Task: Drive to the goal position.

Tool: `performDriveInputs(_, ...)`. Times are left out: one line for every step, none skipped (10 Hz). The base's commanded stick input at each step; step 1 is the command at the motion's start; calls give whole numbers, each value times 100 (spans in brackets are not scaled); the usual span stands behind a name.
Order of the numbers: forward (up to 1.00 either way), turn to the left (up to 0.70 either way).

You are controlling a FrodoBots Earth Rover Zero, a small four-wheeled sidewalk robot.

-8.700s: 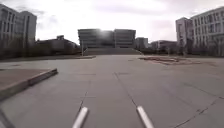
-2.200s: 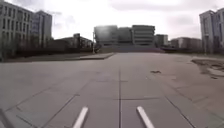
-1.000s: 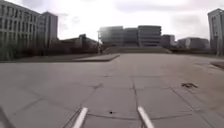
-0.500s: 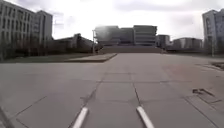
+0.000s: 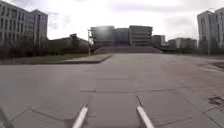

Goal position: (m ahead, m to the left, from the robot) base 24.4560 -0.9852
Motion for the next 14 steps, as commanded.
performDriveInputs(100,-27)
performDriveInputs(100,0)
performDriveInputs(100,0)
performDriveInputs(100,0)
performDriveInputs(100,0)
performDriveInputs(100,0)
performDriveInputs(100,0)
performDriveInputs(100,0)
performDriveInputs(100,0)
performDriveInputs(100,0)
performDriveInputs(100,0)
performDriveInputs(100,0)
performDriveInputs(100,0)
performDriveInputs(100,0)
